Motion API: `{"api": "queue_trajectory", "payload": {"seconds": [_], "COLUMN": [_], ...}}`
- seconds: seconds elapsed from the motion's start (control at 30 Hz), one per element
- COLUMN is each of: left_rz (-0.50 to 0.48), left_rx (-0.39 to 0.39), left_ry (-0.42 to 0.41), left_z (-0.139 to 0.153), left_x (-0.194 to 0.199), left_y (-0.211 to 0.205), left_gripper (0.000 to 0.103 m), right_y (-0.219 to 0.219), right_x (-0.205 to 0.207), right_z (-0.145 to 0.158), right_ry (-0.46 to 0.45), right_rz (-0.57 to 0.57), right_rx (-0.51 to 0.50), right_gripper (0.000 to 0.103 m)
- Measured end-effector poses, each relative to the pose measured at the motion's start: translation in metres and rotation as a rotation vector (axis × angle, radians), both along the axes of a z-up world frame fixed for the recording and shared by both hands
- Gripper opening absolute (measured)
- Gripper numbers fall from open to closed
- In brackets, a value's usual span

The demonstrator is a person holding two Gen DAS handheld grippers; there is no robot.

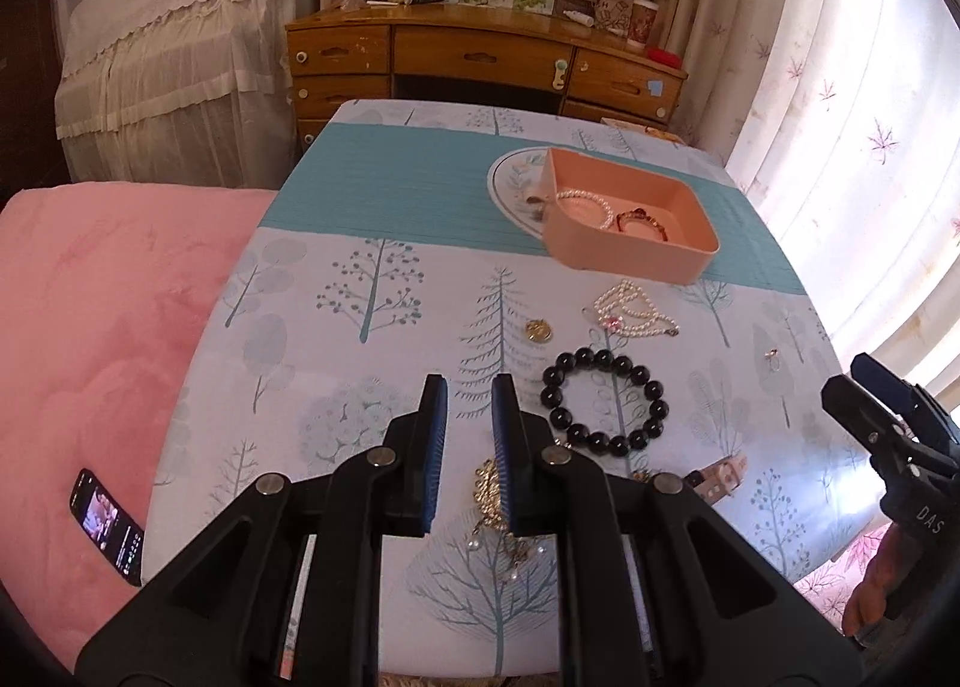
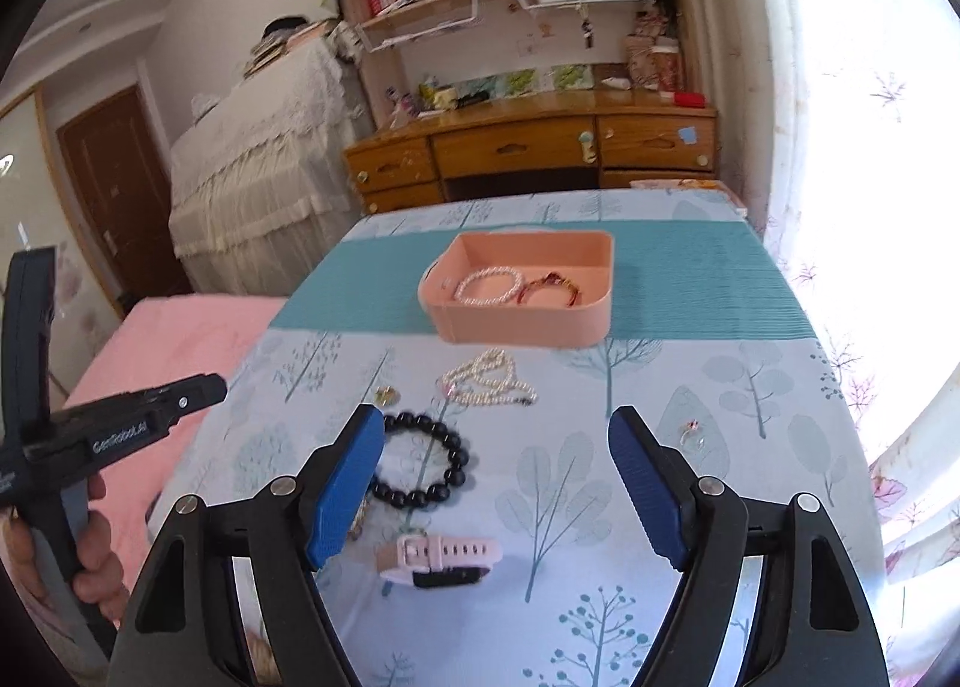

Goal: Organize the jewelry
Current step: 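Withdraw both tools from the box back over the remaining jewelry, then grasp the pink watch strap with the right tool while the left tool grasps the gold comb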

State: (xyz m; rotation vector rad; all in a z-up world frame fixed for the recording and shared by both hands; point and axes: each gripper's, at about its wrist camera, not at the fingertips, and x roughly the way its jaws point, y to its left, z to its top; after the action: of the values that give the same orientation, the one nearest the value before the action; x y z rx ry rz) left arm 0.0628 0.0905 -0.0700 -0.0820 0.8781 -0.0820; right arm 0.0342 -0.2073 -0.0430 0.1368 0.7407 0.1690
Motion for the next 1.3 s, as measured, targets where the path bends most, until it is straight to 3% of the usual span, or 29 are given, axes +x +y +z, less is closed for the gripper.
{"api": "queue_trajectory", "payload": {"seconds": [0.13, 0.27, 0.53, 0.7, 0.77, 0.93, 1.07, 1.3], "left_rz": [-0.004, -0.052, -0.173, -0.276, -0.306, -0.362, -0.391, -0.472], "left_rx": [0.052, 0.103, 0.073, 0.086, 0.096, 0.099, 0.080, 0.111], "left_ry": [0.069, 0.107, 0.131, 0.114, 0.127, 0.154, 0.190, 0.239], "left_z": [-0.025, -0.048, -0.067, -0.067, -0.071, -0.078, -0.083, -0.088], "left_x": [-0.005, -0.013, -0.020, -0.024, -0.023, -0.020, -0.012, 0.001], "left_y": [0.003, -0.004, -0.019, -0.036, -0.043, -0.053, -0.055, -0.062], "left_gripper": [0.012, 0.012, 0.013, 0.013, 0.013, 0.013, 0.013, 0.013], "right_y": [0.002, 0.003, 0.021, 0.043, 0.051, 0.062, 0.061, 0.040], "right_x": [-0.012, -0.022, -0.014, -0.005, 0.000, 0.008, 0.014, 0.017], "right_z": [-0.013, -0.034, -0.082, -0.104, -0.111, -0.112, -0.113, -0.110], "right_ry": [0.022, 0.092, 0.274, 0.356, 0.359, 0.313, 0.274, 0.251], "right_rz": [0.040, 0.121, 0.257, 0.355, 0.368, 0.367, 0.363, 0.312], "right_rx": [-0.028, 0.018, 0.086, 0.111, 0.098, 0.071, 0.083, 0.135], "right_gripper": [0.079, 0.079, 0.072, 0.053, 0.043, 0.041, 0.010, 0.007]}}
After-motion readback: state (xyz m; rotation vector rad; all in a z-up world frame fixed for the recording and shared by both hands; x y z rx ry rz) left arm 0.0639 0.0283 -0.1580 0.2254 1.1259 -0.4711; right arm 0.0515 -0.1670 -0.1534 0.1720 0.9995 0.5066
